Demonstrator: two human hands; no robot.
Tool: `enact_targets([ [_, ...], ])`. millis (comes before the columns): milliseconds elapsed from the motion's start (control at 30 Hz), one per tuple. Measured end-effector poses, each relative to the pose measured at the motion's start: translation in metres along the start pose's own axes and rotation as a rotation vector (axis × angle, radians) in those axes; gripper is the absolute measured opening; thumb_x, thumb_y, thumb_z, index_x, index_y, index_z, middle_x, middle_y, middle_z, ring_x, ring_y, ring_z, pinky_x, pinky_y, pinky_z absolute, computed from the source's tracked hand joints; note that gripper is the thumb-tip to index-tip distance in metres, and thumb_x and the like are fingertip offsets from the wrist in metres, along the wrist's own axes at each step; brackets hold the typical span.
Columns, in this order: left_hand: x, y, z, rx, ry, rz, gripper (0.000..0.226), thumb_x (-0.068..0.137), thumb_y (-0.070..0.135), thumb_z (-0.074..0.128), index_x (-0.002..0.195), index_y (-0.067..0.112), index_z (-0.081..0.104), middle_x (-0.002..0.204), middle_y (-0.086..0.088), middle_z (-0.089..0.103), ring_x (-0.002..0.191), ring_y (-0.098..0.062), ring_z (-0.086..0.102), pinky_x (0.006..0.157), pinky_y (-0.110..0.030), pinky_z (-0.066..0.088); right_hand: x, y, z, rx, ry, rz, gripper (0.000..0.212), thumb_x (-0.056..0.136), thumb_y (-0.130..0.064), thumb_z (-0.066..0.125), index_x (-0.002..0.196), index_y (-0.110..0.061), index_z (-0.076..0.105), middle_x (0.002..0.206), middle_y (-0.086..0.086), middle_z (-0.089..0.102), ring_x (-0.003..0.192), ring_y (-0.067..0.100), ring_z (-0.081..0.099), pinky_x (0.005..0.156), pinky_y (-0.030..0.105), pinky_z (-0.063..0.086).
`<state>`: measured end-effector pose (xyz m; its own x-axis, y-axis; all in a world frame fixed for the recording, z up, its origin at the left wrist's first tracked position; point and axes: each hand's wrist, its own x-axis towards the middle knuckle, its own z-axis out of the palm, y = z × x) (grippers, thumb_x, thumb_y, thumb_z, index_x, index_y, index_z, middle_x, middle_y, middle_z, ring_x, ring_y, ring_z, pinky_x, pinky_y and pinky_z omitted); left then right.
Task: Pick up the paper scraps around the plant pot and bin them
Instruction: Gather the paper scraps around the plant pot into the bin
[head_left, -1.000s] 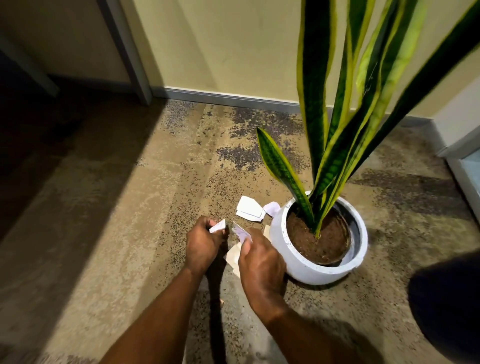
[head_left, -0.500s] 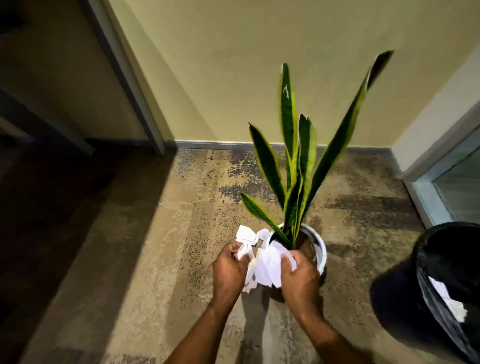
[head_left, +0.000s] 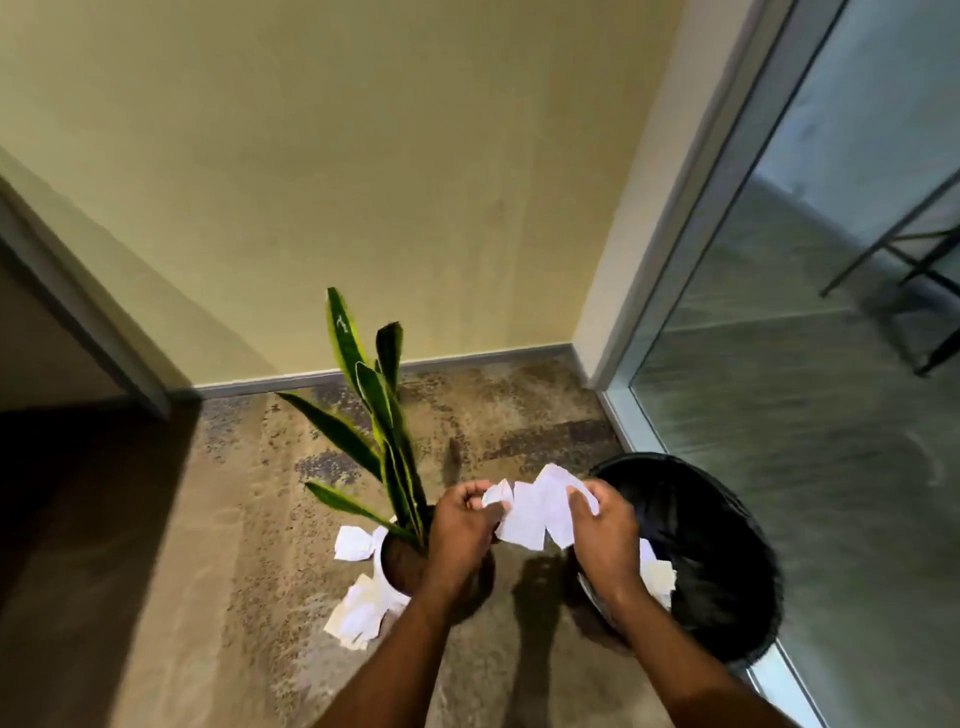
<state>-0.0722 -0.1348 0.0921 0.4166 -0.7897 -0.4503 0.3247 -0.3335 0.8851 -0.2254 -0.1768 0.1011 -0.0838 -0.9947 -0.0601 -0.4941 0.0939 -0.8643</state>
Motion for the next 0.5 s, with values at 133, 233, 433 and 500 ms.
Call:
enact_targets([
  [133, -0.002, -0.003, 0.058, 0.156, -0.073, 0.056, 0.026, 0.068, 0.01, 0.077, 0.088, 0.02, 0.064, 0.083, -0.011, 0.071, 0.076, -0.026, 0.064, 0.074, -0.05, 0.055, 0.018, 0.02, -0.055, -0.016, 0.148, 0.019, 0.013, 0.088, -0.01, 0.061, 0.076, -0.01, 0.064, 0.072, 0.004, 0.064, 0.071, 0.022, 0.057, 0.062, 0.026, 0.034],
  [233, -0.007, -0.007, 0.102, 0.275, -0.08, 0.131, 0.024, 0.074, 0.004, 0.075, 0.088, 0.02, 0.063, 0.075, -0.002, 0.062, 0.069, -0.019, 0.056, 0.065, -0.03, 0.047, 0.031, 0.044, -0.087, -0.082, 0.218, 0.074, 0.016, 0.09, -0.017, 0.06, 0.078, -0.007, 0.064, 0.075, 0.003, 0.065, 0.072, 0.023, 0.058, 0.064, 0.028, 0.036],
  [433, -0.007, -0.033, 0.159, 0.475, -0.109, 0.21, 0.02, 0.077, 0.007, 0.07, 0.093, 0.018, 0.064, 0.082, -0.002, 0.068, 0.076, -0.02, 0.065, 0.068, -0.029, 0.05, 0.041, 0.093, -0.122, -0.398, 0.2, 0.087, 0.033, 0.09, -0.037, 0.055, 0.077, -0.008, 0.064, 0.076, 0.016, 0.069, 0.069, 0.035, 0.062, 0.057, 0.034, 0.041],
  [500, -0.006, -0.039, 0.169, 0.518, -0.101, 0.217, 0.017, 0.077, 0.008, 0.071, 0.089, 0.018, 0.066, 0.077, 0.001, 0.066, 0.074, -0.018, 0.063, 0.066, -0.025, 0.044, 0.042, 0.101, -0.127, -0.443, 0.183, 0.076, 0.033, 0.091, -0.039, 0.053, 0.081, -0.01, 0.066, 0.08, 0.018, 0.068, 0.074, 0.038, 0.063, 0.058, 0.034, 0.041],
])
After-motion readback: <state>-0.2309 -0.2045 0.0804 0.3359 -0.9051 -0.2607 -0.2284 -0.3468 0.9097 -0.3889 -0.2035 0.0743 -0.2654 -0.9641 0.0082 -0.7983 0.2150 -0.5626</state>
